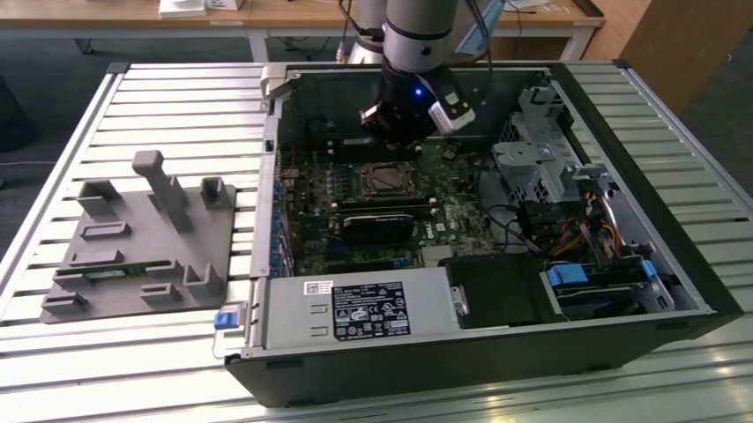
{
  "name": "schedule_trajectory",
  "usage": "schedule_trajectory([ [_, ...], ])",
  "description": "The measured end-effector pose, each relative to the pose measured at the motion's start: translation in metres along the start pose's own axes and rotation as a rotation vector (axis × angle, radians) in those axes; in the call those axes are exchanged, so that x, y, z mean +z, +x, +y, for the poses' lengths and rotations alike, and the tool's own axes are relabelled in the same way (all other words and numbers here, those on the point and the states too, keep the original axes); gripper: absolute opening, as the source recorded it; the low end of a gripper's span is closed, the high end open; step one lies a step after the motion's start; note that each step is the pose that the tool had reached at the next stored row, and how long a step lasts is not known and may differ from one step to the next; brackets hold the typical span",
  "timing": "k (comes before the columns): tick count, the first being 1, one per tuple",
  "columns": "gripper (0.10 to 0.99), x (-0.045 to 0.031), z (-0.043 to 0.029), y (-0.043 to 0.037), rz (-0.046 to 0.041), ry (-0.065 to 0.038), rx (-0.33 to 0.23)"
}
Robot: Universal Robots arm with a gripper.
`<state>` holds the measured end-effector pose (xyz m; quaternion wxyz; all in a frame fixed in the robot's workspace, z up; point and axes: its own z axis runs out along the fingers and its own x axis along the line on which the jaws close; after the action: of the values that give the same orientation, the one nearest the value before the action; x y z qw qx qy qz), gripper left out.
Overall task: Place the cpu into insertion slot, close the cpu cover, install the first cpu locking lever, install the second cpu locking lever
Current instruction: 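Install the second cpu locking lever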
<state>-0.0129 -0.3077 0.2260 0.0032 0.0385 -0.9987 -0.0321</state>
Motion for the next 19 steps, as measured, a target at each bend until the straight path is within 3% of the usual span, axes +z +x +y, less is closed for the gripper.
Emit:
schedule_trajectory([
  [5,0.106,-0.0132,0.0008,0.0001,-0.0007,0.000,0.011],
  [9,0.106,-0.0137,-0.0011,0.0002,-0.0008,0.000,0.011],
  [19,0.106,-0.0146,-0.0150,0.0013,-0.0007,0.000,0.011],
])
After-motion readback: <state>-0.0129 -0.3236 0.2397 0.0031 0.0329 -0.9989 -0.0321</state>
